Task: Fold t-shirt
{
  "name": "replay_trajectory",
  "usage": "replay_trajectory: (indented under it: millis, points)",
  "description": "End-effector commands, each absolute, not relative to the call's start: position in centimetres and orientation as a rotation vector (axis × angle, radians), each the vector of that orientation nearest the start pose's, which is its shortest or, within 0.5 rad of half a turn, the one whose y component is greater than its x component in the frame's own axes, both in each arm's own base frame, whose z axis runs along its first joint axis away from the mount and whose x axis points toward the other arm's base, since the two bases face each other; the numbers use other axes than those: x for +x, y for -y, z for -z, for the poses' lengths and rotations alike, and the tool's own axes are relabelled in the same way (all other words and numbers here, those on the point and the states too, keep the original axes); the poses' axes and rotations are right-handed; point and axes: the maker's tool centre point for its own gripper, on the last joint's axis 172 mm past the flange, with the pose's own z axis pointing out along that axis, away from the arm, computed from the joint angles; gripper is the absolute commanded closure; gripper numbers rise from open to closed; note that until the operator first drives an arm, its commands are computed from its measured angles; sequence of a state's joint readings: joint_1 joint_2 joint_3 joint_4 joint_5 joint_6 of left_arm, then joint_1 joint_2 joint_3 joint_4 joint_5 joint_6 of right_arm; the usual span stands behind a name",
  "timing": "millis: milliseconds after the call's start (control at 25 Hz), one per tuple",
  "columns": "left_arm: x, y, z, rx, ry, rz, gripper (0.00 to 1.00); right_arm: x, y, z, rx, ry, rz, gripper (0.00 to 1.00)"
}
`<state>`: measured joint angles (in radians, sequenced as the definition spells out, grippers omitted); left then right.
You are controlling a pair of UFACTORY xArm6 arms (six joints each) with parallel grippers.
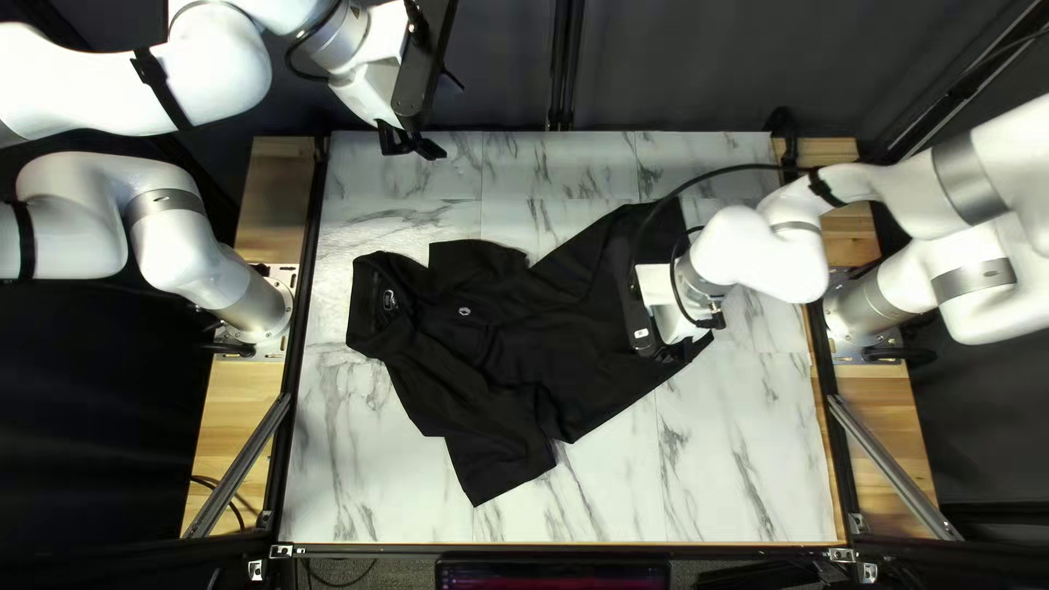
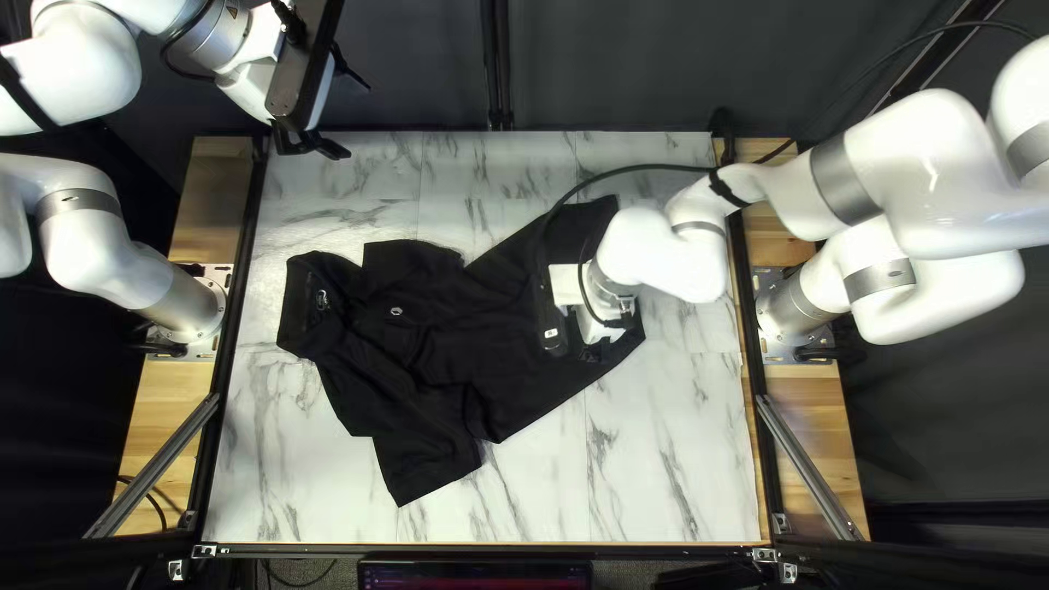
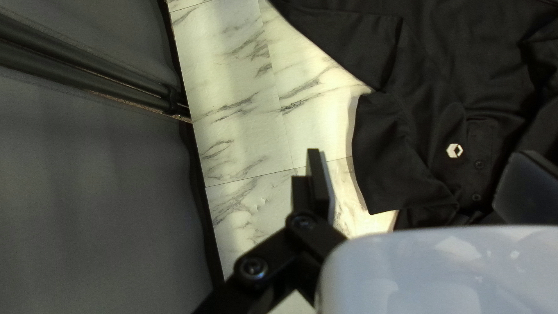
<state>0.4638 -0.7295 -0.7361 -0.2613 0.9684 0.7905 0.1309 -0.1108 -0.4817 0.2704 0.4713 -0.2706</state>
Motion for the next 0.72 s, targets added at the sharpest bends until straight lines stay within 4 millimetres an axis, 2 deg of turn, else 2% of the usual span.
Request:
replay_trajectory:
  millis: [40, 280, 400, 520, 720]
  points:
    - [37.4, -13.5, -36.2, -2.92, -0.341, 0.823, 0.0, 38.5, -5.9, -4.8, -2.999, 0.295, 0.122, 0.0]
    - [37.4, -13.5, -36.2, -2.92, -0.341, 0.823, 0.0, 38.5, -4.2, -4.9, -2.991, 0.304, 0.074, 0.0]
    - [37.4, -13.5, -36.2, -2.92, -0.341, 0.823, 0.0, 38.1, -4.6, -4.2, -2.985, 0.289, 0.063, 0.0]
    - [37.4, -13.5, -36.2, -2.92, -0.341, 0.823, 0.0, 37.9, -5.3, -4.4, -2.984, 0.277, 0.054, 0.0]
    - [37.4, -13.5, -36.2, -2.92, -0.341, 0.823, 0.0, 37.5, -5.4, -3.8, -2.979, 0.263, 0.037, 0.03]
